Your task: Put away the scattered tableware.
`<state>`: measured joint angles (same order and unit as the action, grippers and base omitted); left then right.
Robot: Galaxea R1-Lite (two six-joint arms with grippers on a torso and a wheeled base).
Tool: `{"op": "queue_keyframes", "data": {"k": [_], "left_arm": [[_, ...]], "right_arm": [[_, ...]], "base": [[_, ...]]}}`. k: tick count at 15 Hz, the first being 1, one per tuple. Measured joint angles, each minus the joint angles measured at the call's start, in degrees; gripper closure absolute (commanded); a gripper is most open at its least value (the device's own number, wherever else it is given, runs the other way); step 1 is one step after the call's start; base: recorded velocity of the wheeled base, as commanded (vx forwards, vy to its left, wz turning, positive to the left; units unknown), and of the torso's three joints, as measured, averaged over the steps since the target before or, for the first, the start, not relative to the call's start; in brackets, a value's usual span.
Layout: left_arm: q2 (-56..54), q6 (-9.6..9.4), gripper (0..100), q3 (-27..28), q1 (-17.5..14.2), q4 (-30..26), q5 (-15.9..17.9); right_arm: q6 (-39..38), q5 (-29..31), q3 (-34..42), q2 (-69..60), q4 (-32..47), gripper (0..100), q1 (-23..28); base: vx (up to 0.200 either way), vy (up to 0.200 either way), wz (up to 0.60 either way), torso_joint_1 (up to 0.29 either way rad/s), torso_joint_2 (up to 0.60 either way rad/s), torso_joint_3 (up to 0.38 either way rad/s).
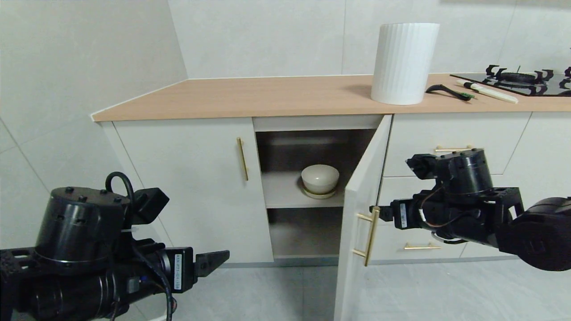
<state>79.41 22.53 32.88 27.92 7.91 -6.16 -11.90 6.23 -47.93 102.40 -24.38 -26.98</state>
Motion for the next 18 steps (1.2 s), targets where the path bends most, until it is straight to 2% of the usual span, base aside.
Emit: {"op": "queue_keyframes", "data": {"k": [2,5,7,12,16,18], "left_arm": [[-0.02,-0.11,0,-0.17,0.06,0.21,0.09],[-0.22,-0.22,0,-0.35,0.24,0.23,0.06],[-0.17,-0.22,0,-0.44,0.55,0.23,0.06],[0.16,-0.22,0,-0.52,0.63,0.24,0.09],[0.22,-0.23,0,-0.63,0.66,0.16,0.02],[0.35,-0.69,0,-0.83,0.63,0.05,0.09]], "right_arm": [[-1.62,-0.9,-0.18,3.11,-1.04,0,0.2],[-5.42,-0.82,-0.3,6.94,-9.83,0,0.46],[-6.74,-0.6,-0.27,9.18,-12.92,0,0.52],[-12.0,-0.11,-2.95,13.09,-13.52,0,0.46],[-12.4,0.39,-4.21,15.26,-17.01,0,0.28],[-13.47,0.74,-4.32,16.31,-18.86,0,0.17]], "base": [[0.0,0.0,0.0,0.0,0.0,0.0],[0.0,0.0,0.0,0.0,0.0,0.0],[0.0,0.0,0.0,0.0,0.0,0.0],[0.0,0.0,0.0,0.0,0.0,0.0],[0.0,0.0,0.0,0.0,0.0,0.0],[0.2,0.0,0.0,-0.002,0.0,0.005]]}}
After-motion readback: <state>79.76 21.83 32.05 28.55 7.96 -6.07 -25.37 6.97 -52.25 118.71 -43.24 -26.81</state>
